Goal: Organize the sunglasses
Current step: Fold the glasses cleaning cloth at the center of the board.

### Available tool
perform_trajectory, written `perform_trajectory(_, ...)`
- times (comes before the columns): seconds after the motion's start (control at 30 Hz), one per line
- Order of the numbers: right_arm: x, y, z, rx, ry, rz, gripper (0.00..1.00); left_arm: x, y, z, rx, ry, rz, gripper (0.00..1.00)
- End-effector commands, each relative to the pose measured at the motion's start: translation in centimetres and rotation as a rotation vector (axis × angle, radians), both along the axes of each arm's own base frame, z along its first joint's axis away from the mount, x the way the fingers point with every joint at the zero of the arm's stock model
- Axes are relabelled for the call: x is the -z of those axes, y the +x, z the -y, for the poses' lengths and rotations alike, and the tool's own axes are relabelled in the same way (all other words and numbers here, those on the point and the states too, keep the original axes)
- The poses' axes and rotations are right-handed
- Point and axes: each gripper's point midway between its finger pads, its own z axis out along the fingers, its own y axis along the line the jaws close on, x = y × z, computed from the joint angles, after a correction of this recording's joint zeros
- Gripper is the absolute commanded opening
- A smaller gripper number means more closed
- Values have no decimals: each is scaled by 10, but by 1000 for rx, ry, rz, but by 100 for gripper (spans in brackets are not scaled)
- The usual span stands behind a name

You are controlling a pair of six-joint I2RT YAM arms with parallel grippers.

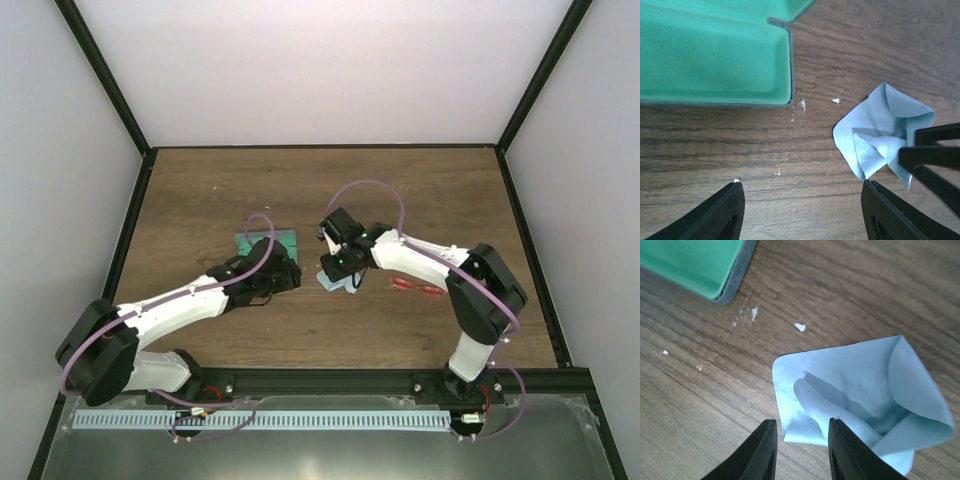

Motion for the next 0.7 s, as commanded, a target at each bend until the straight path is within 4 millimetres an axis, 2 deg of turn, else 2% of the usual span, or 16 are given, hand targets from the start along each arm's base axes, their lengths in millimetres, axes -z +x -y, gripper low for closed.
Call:
perform_trajectory(0.0,3,2,-18,-54,7,10,30,-1,-3,-19,-64,-3,1,66)
perform_trajectory(0.17,17,2,-18,-70,-21,-5,31,4,-9,-31,-97,-12,-6,66)
perform_trajectory(0.47,31,9,-14,-67,-84,7,29,8,-17,-39,-100,-3,-13,66)
perform_trajectory(0.67,32,11,-9,-53,-106,14,10,8,-18,-43,-103,-1,-9,66)
